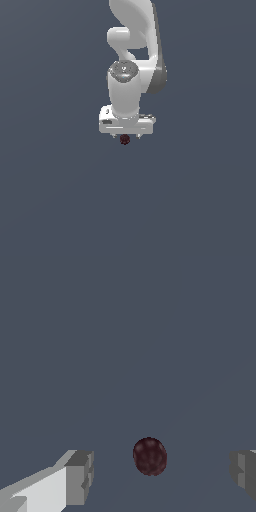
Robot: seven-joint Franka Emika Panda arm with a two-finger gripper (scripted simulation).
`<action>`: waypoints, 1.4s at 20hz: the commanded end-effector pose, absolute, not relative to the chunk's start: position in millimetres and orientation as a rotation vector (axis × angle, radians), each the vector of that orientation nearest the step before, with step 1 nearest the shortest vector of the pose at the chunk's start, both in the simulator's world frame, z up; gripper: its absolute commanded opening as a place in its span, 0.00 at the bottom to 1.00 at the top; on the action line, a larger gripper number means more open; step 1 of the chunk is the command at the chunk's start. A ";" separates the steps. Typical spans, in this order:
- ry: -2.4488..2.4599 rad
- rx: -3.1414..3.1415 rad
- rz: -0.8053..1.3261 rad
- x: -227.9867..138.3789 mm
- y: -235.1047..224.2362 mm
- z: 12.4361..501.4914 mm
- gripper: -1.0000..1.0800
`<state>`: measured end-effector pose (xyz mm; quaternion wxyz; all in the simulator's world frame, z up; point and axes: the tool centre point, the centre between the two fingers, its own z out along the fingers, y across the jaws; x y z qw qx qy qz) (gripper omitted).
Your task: Pick up the object and move it to a goal position.
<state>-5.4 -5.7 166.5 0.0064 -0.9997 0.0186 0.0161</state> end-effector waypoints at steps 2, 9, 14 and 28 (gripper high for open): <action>0.058 -3.128 0.050 -5.2 -5.7 166.5 0.96; 0.087 -3.135 0.026 -1.4 -15.1 175.0 0.96; 0.086 -3.136 0.024 -1.0 -15.8 175.8 0.96; 0.337 -3.115 0.026 -8.2 -13.4 163.3 0.96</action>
